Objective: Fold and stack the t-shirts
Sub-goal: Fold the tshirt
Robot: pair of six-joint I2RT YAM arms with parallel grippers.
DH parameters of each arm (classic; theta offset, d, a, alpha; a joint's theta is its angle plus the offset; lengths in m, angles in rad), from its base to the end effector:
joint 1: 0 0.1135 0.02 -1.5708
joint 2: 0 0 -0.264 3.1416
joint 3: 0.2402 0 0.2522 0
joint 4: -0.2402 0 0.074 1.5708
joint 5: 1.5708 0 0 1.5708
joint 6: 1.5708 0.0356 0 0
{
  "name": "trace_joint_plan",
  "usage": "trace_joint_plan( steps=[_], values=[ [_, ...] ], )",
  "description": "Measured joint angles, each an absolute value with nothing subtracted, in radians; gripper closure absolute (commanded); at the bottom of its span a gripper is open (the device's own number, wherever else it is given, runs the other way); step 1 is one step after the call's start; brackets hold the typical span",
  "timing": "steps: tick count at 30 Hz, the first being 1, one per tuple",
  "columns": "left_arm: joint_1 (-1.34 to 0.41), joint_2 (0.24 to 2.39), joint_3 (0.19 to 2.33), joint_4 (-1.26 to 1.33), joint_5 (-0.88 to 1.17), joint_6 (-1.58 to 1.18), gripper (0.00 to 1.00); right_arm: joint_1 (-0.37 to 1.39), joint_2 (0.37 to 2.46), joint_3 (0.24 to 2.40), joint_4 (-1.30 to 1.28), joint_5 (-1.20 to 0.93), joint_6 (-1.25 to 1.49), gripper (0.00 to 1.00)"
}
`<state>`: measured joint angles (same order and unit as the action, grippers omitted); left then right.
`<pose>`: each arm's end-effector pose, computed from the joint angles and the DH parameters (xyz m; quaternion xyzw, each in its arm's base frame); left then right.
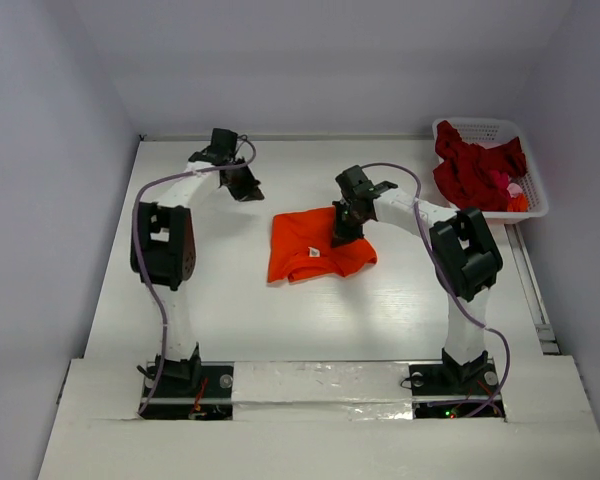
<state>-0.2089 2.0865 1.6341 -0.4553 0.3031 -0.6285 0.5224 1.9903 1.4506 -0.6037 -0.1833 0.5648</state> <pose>0.4509 -0.1065 0.2050 -0.1466 0.9244 -0.2612 0.2359 0.3553 0.2120 0.1810 0.0012 0.9733 0.1858 0.1345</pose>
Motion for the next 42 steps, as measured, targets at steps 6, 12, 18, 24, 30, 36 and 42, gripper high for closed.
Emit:
trace_joint_plan(
  steps=[6,12,18,24,30,36,42],
  values=[
    [-0.194,1.842,1.55,-0.456,0.318,-0.629,1.0,0.522,1.99,1.451,-0.606,-0.183,0.564,1.0],
    [-0.287,1.838,1.473,-0.428,0.342,-0.629,1.0,0.522,1.99,1.451,-0.606,-0.185,0.565,1.0],
    [-0.357,1.953,1.419,-0.415,0.358,-0.637,1.0,0.522,1.99,1.451,-0.606,-0.187,0.565,1.0],
    [-0.358,2.0,1.419,-0.397,0.351,-0.637,1.0,0.522,1.99,1.451,-0.606,-0.188,0.565,1.0],
    [-0.357,2.073,1.435,-0.371,0.384,-0.651,1.0,0.522,1.99,1.451,-0.608,-0.191,0.565,1.0],
    [-0.359,2.145,1.532,-0.363,0.411,-0.668,1.0,0.522,1.99,1.451,-0.62,-0.192,0.565,1.0],
    [-0.347,2.211,1.635,-0.367,0.419,-0.672,1.0,0.522,2.018,1.488,-0.621,-0.217,0.565,1.0]
  ],
)
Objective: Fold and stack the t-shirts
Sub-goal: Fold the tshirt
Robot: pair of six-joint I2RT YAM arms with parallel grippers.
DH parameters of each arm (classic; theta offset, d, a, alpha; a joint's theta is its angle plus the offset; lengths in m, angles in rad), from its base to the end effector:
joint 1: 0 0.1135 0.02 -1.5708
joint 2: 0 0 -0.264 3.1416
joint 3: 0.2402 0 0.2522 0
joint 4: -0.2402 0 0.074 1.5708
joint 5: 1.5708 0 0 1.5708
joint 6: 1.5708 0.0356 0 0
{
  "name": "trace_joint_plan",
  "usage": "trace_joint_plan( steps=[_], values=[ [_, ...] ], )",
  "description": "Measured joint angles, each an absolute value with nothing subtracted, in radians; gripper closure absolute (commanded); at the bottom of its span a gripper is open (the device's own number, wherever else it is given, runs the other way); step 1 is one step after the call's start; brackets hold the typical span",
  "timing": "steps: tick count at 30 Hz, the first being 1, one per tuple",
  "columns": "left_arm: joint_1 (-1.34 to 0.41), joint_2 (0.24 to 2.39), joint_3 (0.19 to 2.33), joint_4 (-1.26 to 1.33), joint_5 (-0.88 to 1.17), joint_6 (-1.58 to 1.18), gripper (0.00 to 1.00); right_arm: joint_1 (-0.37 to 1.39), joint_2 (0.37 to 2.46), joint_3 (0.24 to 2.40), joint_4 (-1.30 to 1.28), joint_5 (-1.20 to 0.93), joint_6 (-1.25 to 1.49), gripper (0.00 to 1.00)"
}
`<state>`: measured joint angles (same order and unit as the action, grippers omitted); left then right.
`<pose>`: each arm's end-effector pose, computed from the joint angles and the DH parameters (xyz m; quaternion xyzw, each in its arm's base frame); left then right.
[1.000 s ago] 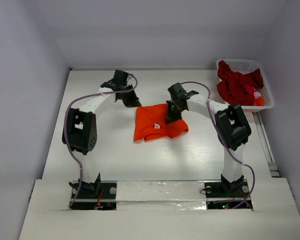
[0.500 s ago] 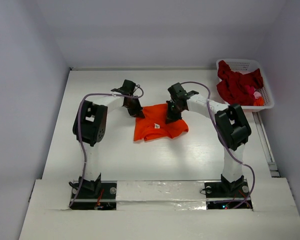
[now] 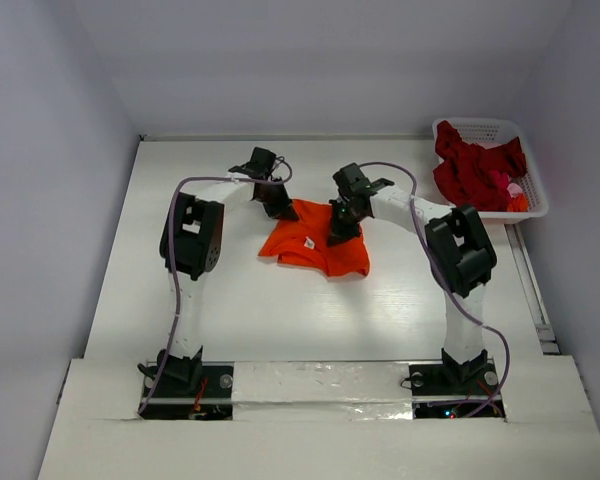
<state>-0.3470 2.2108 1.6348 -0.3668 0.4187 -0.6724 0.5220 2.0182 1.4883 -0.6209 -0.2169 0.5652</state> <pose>0.4449 -0.1763 0.1559 -0.0874 0.9285 -0.3200 0.1673 0.3605 0.2162 0.1802 -0.0016 0.9725 0.1978 0.1226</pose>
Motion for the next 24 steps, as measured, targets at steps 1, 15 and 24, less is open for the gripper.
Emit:
trace_joint_plan(
  steps=[1,15,24],
  values=[
    [-0.344,2.216,1.643,-0.367,0.418,-0.672,1.0,0.517,2.03,1.5,-0.622,-0.222,0.565,1.0],
    [-0.239,2.226,1.666,-0.39,0.415,-0.669,1.0,0.432,2.178,1.759,-0.688,-0.269,0.545,1.0],
    [-0.214,2.254,1.729,-0.429,0.396,-0.643,1.0,0.427,2.186,1.777,-0.7,-0.274,0.54,1.0]
  ],
)
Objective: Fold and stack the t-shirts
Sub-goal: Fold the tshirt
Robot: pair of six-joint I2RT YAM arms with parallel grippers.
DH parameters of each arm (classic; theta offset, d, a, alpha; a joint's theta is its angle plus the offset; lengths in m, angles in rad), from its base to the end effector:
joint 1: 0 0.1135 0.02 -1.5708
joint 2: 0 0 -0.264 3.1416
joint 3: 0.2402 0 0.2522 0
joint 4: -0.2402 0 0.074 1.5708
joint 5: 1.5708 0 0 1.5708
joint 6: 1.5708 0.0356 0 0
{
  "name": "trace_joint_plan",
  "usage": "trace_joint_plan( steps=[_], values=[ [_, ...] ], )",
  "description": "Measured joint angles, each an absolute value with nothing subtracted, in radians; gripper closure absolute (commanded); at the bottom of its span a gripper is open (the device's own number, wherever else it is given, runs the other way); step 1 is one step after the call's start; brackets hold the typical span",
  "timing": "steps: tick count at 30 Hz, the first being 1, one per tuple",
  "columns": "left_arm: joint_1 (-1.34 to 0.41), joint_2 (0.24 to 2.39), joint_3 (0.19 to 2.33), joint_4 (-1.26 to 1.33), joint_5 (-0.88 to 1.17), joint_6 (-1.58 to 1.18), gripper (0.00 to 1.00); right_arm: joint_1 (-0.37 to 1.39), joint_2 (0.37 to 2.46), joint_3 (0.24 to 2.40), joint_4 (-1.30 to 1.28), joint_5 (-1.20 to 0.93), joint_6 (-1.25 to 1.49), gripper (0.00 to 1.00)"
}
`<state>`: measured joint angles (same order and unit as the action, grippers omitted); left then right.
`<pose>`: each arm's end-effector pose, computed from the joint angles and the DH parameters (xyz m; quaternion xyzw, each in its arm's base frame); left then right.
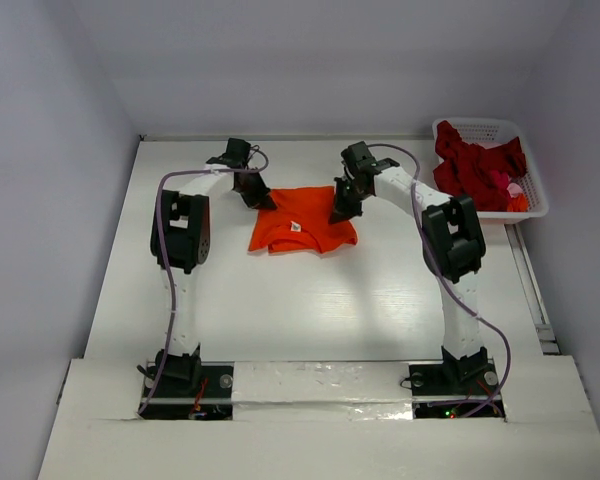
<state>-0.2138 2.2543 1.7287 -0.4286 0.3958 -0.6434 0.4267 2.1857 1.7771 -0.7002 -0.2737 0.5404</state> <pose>0.4764 -0.1175 0.1600 -0.1408 0.9255 -0.2940 0.1927 0.4231 0.2029 0.1899 0.0236 0.9646 0.2230 0.1391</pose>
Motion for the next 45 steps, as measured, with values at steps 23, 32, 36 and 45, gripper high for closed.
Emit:
trace_joint_plan(
  steps=[23,32,36,45],
  values=[
    [-0.225,2.247,1.766,-0.39,0.451,-0.627,0.03,0.427,2.185,1.689,-0.688,-0.274,0.538,1.0],
    [-0.221,2.19,1.734,-0.43,0.359,-0.59,0.01,0.427,2.135,1.681,-0.699,-0.242,0.53,0.44],
    [-0.214,2.14,1.732,-0.456,0.321,-0.573,0.01,0.427,2.055,1.702,-0.736,-0.211,0.518,0.0],
    [-0.212,1.897,1.732,-0.468,0.142,-0.511,0.01,0.426,1.747,1.769,-0.772,0.015,0.495,0.01]
  ],
)
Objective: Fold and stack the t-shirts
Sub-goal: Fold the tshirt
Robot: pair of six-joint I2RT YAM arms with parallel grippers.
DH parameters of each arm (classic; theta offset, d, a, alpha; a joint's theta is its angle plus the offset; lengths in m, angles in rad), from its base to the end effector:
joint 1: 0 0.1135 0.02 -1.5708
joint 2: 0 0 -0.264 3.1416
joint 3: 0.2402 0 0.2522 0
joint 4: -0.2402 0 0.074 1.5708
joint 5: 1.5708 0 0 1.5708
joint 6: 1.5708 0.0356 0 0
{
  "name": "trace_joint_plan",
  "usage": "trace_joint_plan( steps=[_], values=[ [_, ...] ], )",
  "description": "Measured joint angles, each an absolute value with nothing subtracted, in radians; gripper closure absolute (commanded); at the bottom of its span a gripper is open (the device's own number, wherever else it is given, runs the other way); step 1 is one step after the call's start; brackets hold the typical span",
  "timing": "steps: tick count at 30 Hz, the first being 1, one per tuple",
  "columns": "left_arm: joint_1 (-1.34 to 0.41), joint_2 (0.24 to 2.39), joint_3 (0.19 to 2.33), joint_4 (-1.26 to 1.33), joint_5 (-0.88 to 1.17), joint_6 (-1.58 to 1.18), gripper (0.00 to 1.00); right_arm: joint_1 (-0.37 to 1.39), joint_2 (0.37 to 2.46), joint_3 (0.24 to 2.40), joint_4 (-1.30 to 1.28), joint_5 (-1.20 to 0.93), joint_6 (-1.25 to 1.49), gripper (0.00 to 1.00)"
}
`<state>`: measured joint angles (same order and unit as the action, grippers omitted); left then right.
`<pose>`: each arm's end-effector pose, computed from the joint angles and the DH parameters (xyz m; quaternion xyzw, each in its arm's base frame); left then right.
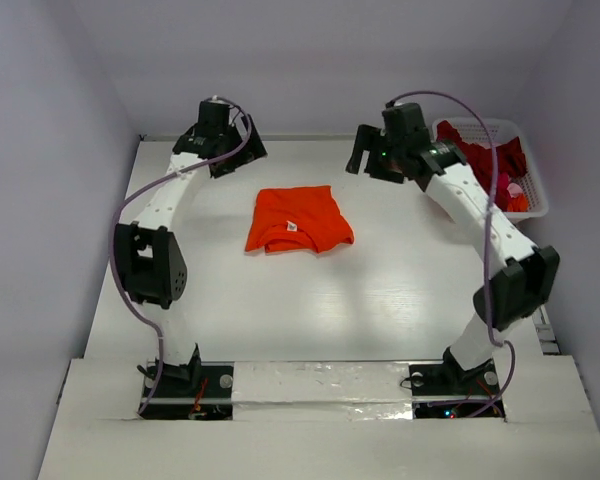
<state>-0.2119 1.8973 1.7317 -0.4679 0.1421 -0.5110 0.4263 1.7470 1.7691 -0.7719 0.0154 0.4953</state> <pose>0.4332 -0.0984 0.3177 -0.1009 0.8848 -0.2186 0.3990 0.3554 0.1608 0.3641 0.0347 0.9162 0.1711 0.3606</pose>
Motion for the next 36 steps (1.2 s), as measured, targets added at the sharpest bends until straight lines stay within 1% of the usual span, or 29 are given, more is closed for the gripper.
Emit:
trace_joint_plan(
  steps=[6,11,17,20,22,26,30,33,36],
  values=[
    [-0.2,1.781,1.732,-0.459,-0.035,-0.479,0.01,0.406,1.537,1.732,-0.757,0.279,0.471,0.0],
    [-0.189,1.719,1.673,-0.425,-0.1,-0.461,0.01,0.358,1.51,1.723,-0.752,0.5,0.443,0.0],
    [-0.19,1.528,1.496,-0.344,-0.162,-0.38,0.01,0.338,1.488,1.649,-0.731,0.699,0.418,0.0],
    [-0.19,1.394,1.366,-0.259,-0.225,-0.311,0.01,0.32,1.429,1.524,-0.609,0.696,0.284,0.0],
    [-0.189,1.289,1.237,-0.172,-0.247,-0.256,0.01,0.31,1.391,1.427,-0.521,0.689,0.204,0.0],
    [-0.189,1.118,1.0,-0.012,-0.278,-0.161,0.01,0.259,1.319,1.206,-0.368,0.638,0.142,0.0],
    [-0.187,1.015,0.778,0.197,-0.294,-0.082,0.01,0.165,1.178,0.939,-0.17,0.56,0.106,0.0],
    [-0.187,0.974,0.658,0.309,-0.303,-0.056,0.01,0.144,1.136,0.878,-0.089,0.548,0.072,0.0],
    [-0.181,0.953,0.564,0.45,-0.316,-0.035,0.01,0.141,1.116,0.833,0.051,0.505,0.049,0.0]
  ],
)
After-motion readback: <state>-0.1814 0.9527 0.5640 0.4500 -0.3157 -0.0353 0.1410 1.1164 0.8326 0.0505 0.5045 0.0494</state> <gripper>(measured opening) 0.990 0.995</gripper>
